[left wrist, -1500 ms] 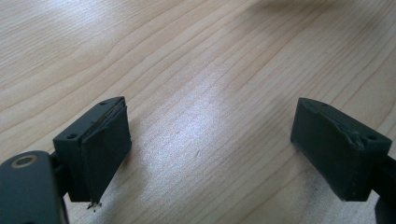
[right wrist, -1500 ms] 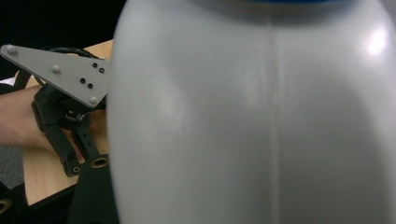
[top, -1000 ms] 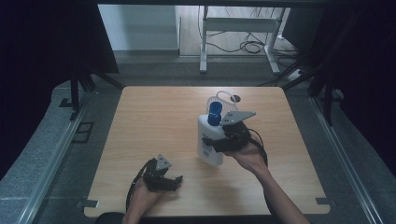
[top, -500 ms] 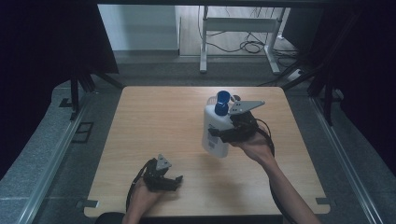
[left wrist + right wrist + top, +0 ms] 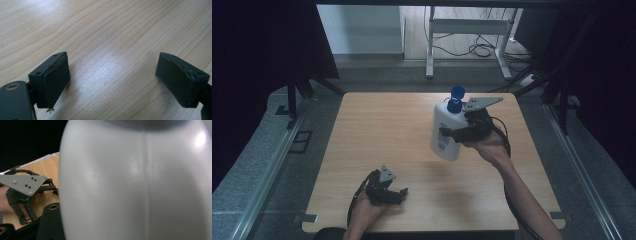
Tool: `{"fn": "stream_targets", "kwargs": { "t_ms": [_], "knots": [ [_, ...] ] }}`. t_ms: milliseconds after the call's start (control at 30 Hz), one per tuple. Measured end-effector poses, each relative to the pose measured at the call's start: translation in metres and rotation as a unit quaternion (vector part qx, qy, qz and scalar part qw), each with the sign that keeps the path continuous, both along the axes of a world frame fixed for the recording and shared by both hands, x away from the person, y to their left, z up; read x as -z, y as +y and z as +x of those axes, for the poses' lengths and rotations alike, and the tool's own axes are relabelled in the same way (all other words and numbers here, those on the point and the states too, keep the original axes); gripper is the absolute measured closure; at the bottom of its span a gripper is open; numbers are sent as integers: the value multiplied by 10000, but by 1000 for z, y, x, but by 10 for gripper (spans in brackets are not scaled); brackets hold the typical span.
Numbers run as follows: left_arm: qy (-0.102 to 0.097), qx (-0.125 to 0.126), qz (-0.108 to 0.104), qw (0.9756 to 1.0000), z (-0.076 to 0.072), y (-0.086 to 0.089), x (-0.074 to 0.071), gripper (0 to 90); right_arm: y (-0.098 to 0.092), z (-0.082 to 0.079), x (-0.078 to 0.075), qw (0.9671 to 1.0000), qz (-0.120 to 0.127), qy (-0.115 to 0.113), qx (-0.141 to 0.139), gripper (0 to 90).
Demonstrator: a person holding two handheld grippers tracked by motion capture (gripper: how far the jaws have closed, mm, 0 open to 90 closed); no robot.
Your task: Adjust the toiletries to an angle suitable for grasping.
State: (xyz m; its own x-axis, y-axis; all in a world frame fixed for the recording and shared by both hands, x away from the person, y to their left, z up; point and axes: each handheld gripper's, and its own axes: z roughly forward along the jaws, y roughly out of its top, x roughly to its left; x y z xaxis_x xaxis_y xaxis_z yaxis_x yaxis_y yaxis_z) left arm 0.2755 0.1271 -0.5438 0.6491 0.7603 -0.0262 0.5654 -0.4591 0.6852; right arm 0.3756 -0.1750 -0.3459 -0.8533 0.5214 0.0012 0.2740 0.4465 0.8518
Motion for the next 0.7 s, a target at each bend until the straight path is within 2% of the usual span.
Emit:
{"fn": "stream_targets", "kwargs": {
  "t_ms": [700],
  "knots": [
    [2,-11,-13,10000,0,0,0,114,-12,38,-18,9999,52,-98,-7,371]
  ]
}}
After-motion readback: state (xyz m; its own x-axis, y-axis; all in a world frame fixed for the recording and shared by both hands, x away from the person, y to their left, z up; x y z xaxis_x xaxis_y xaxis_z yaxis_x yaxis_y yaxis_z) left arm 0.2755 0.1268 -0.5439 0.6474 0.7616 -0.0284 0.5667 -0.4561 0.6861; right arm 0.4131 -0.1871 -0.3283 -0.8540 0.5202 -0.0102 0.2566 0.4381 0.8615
